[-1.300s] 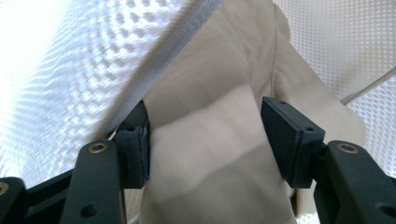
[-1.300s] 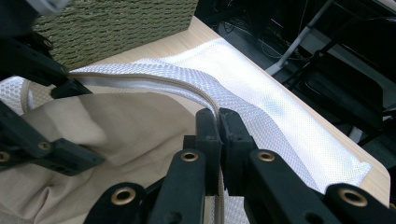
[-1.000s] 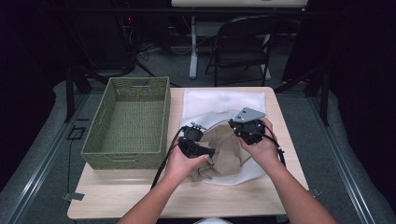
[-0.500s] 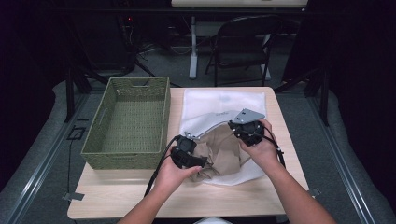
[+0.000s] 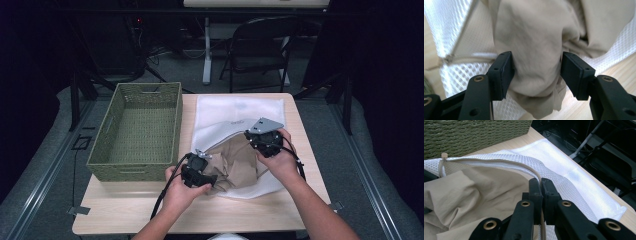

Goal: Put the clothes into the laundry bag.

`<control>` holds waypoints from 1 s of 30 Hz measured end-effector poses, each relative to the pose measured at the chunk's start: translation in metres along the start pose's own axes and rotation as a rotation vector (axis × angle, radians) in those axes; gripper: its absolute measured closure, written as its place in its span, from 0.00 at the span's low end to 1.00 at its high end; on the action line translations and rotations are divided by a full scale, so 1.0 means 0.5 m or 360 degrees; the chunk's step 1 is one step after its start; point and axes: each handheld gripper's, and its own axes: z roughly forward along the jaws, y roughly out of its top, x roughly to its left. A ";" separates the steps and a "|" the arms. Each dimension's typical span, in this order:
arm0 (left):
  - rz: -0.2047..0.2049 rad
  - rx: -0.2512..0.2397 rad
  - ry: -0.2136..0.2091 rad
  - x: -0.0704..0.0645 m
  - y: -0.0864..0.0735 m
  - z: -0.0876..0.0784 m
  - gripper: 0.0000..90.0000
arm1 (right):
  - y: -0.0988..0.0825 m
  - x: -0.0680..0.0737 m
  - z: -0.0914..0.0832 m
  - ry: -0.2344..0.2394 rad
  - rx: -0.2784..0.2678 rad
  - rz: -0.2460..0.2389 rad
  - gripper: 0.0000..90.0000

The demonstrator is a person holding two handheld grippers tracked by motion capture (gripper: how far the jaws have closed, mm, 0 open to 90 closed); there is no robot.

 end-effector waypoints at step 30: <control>0.0002 0.0037 0.0074 -0.005 -0.001 0.037 0.89 | 0.001 0.009 0.002 0.0023 0.0001 0.0001 0.97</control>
